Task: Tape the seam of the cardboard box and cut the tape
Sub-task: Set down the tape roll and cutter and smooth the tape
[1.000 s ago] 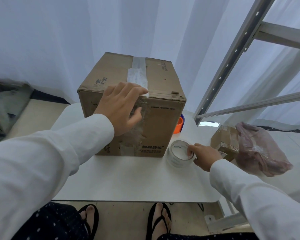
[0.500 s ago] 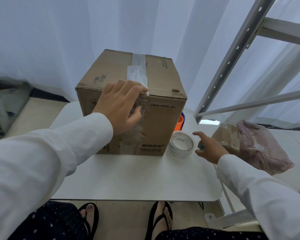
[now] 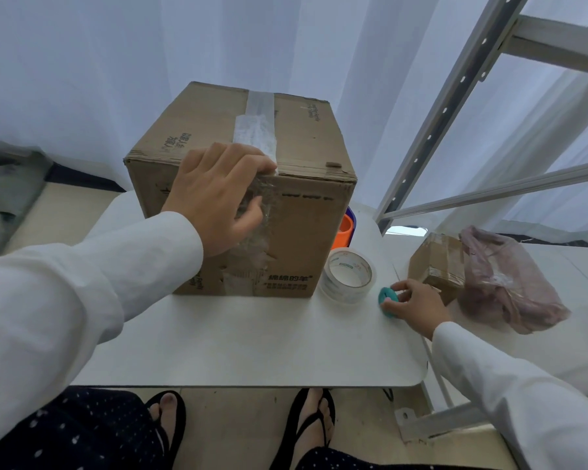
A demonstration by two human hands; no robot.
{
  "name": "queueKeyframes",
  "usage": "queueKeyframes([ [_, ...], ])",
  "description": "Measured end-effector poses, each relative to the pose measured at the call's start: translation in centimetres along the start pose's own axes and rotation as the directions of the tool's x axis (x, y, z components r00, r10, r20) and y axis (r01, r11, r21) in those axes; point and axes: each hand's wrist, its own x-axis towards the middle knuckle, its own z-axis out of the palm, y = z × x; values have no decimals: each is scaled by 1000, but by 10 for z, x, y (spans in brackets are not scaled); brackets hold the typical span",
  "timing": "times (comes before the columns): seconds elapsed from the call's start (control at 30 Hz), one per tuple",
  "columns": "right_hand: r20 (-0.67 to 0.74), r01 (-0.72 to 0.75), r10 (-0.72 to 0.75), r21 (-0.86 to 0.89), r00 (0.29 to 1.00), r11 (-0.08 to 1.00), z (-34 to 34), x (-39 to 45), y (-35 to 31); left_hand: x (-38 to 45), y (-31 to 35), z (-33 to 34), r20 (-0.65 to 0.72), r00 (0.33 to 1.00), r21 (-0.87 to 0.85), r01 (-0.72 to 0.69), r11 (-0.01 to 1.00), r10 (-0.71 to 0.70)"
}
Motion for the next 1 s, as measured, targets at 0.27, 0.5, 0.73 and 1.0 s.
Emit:
queueKeyframes([
  [0.27, -23, 28, -34, -214, 999, 976, 4, -2, 0, 0, 1, 0, -12, 1000, -9, 1, 1000, -1],
  [0.5, 35, -1, 8, -198, 999, 980, 3, 0, -2, 0, 0, 1, -24, 1000, -20, -20, 1000, 19],
  [0.73, 142, -78, 133, -340, 981, 937, -19, 13, -25, -1, -3, 0, -10, 999, -57, -43, 997, 43],
  [1.0, -291, 235, -215, 35, 932, 971, -60, -10, -110, -15, -42, -27, -135, 972, -139, 174, 975, -193],
])
